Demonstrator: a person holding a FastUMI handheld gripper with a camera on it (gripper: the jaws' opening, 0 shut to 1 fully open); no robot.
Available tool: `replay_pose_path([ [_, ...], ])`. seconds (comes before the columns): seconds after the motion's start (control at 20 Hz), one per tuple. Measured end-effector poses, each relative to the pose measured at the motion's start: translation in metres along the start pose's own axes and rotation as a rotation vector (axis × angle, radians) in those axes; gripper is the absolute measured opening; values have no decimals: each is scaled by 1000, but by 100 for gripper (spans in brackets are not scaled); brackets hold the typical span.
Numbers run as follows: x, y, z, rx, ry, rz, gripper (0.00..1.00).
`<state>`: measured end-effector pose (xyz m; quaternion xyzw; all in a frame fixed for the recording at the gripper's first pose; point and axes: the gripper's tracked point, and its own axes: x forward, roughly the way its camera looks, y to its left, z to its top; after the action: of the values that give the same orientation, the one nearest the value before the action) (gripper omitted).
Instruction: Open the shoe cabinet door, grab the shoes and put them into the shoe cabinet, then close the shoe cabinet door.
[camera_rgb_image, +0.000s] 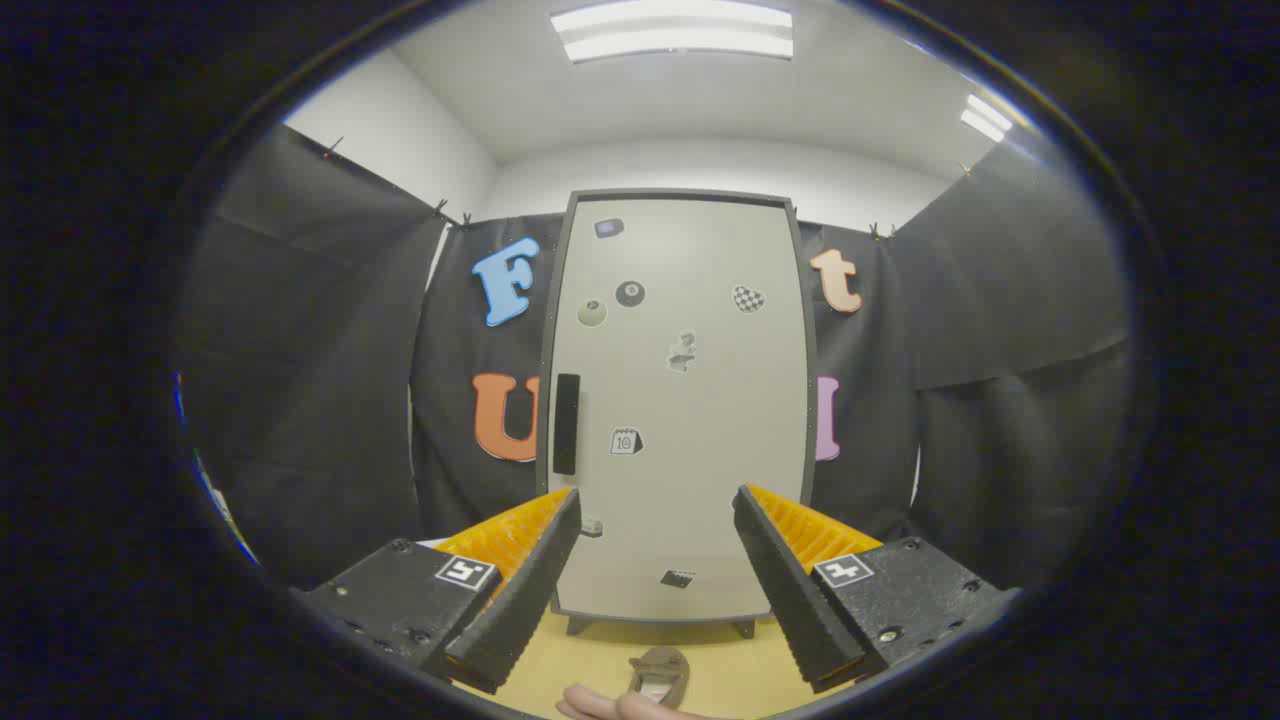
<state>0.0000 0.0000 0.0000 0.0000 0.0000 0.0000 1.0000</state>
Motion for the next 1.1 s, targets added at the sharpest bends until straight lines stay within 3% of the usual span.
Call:
replay_pose_path([
  [1.1,43,-2,-5,40,30,18,100],
])
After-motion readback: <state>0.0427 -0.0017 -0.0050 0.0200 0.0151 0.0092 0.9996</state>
